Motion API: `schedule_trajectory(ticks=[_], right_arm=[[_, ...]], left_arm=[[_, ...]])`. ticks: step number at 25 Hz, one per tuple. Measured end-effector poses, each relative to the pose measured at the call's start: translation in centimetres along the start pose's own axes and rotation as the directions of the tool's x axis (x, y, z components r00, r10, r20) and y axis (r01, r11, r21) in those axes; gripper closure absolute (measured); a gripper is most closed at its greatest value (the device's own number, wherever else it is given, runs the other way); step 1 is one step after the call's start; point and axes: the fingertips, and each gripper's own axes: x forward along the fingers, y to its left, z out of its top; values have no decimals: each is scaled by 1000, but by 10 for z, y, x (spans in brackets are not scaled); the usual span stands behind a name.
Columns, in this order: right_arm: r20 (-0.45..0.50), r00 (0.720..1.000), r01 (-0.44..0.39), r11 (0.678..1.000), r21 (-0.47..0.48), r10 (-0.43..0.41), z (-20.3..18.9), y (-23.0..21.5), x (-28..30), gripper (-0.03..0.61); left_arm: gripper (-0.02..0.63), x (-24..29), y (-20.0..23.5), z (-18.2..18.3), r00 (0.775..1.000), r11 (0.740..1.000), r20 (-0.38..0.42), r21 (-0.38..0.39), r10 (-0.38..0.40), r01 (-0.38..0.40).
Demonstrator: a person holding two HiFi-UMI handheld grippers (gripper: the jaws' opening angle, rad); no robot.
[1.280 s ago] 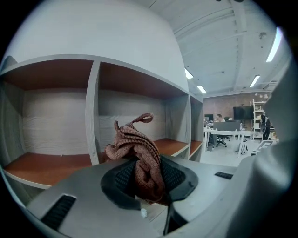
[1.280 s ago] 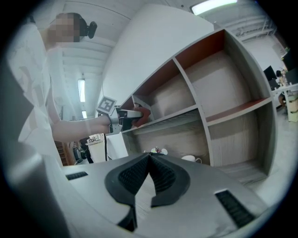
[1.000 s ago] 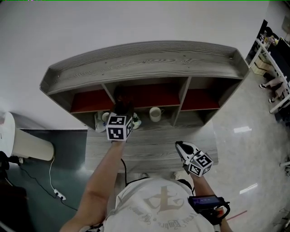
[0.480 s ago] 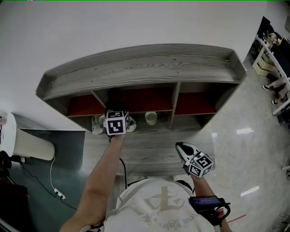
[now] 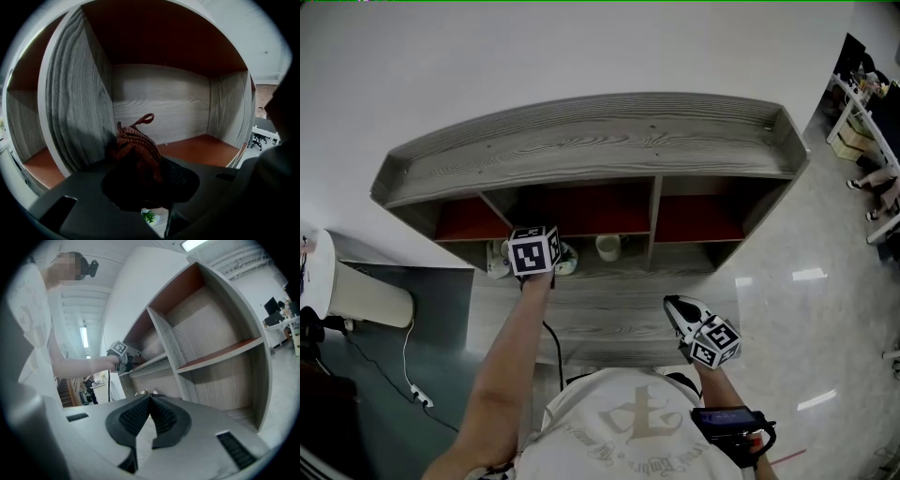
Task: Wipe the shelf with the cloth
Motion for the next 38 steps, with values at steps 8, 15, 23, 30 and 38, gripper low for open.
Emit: schedule_trajectory(ticks=[8, 15, 23, 30, 38], right_arm=[[-10, 1000, -6, 1000, 13, 7, -5, -13, -8, 574], [-12, 1000, -15, 1000, 16, 15, -6, -21, -14, 574], [-12, 1000, -16, 1000, 21, 16, -6, -33, -26, 574], [-13, 1000, -16, 1000, 25, 16, -8, -46, -39, 574], [-13, 1000, -28, 999, 32, 28, -8, -57, -57, 574]], left_arm=[[512, 9, -46, 3, 993, 990, -62, 98, -98, 103], [512, 15, -84, 7, 983, 978, -89, 120, -161, 171], [512, 19, -125, 11, 971, 963, -102, 144, -217, 230], [512, 25, -159, 12, 958, 943, -122, 181, -261, 280], [512, 23, -198, 12, 928, 908, -168, 209, -333, 364]])
